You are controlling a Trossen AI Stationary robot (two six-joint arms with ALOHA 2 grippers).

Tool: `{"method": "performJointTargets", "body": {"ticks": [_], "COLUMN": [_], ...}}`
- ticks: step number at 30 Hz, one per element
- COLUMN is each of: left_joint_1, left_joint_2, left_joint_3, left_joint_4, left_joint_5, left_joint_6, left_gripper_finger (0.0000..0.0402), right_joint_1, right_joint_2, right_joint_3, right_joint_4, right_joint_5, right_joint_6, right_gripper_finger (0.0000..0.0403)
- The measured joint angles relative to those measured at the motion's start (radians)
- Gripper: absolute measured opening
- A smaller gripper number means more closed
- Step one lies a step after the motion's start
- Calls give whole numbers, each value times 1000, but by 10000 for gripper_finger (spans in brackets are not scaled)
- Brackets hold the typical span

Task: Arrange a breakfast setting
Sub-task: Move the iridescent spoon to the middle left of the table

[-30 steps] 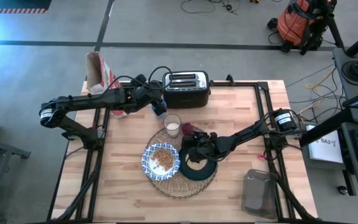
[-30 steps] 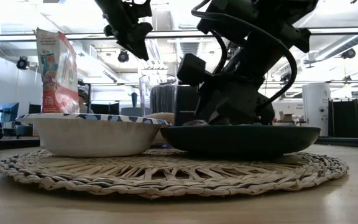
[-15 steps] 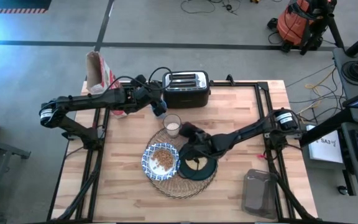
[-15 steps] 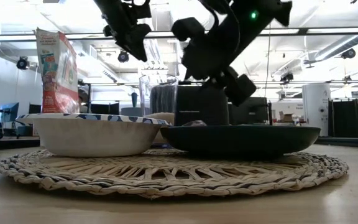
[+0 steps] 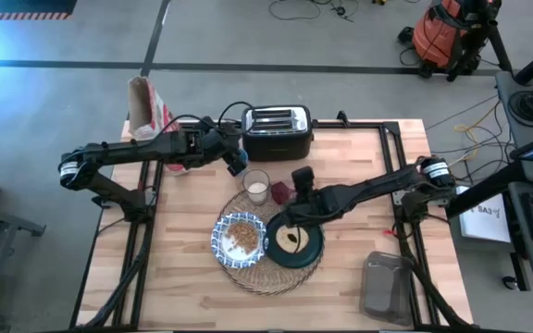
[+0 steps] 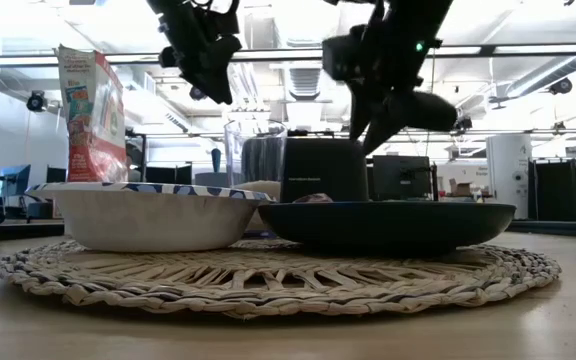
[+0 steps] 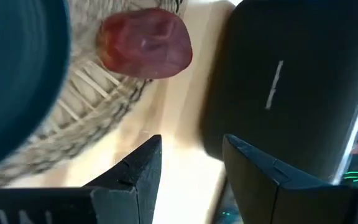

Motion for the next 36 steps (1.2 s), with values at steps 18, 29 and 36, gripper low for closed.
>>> {"method": "performJointTargets", "body": {"ticks": [18, 29, 36], "left_joint_1": [180, 316, 320], "left_joint_2": [0, 0, 0], "left_joint_3": [-62, -93, -152], "left_joint_4": [-49, 3, 79], "left_joint_5": [228, 405, 406], "left_joint_6": [-12, 2, 10], "left_gripper_finger": [141, 141, 141], "right_joint_1": [-62, -62, -62], "right_joint_2": [-274, -301, -275], "right_joint_3": [-17, -18, -18], "right_joint_4": [100, 119, 119], "right_joint_5": [-353, -365, -366], "right_joint_6": [252, 269, 269], "right_gripper_finger": [160, 160, 160]}}
